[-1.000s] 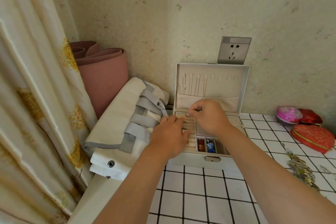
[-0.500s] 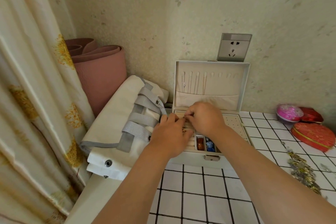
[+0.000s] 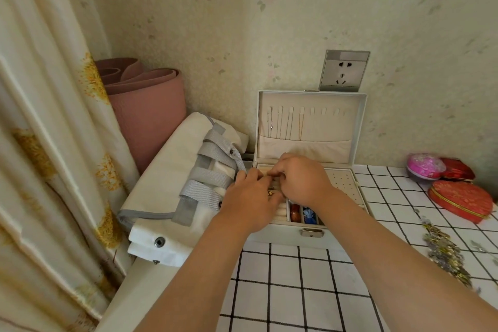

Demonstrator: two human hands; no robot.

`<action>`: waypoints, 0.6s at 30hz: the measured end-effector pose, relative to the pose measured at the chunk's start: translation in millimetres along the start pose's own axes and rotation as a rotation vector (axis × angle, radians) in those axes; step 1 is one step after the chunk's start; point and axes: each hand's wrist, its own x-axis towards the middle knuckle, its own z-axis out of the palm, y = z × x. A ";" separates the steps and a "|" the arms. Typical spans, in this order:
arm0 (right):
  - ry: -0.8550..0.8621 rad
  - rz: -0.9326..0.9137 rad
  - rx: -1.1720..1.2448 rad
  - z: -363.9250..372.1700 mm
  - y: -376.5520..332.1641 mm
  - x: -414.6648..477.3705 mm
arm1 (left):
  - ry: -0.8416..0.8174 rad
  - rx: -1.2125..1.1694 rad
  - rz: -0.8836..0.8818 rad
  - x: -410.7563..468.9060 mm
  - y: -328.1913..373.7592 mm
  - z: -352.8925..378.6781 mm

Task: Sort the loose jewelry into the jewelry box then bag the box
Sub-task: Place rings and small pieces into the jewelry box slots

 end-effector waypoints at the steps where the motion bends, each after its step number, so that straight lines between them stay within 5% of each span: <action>1: 0.003 0.005 0.010 -0.2 0.3 -0.4 | -0.006 -0.002 -0.004 0.2 0.3 -0.5; 10: 0.144 0.015 0.190 -27.0 20.0 -24.0 | 0.077 0.057 -0.026 -3.7 17.6 -19.4; 18: 0.099 0.162 0.245 -68.3 62.8 -104.6 | 0.134 -0.200 0.210 -14.0 85.2 -19.2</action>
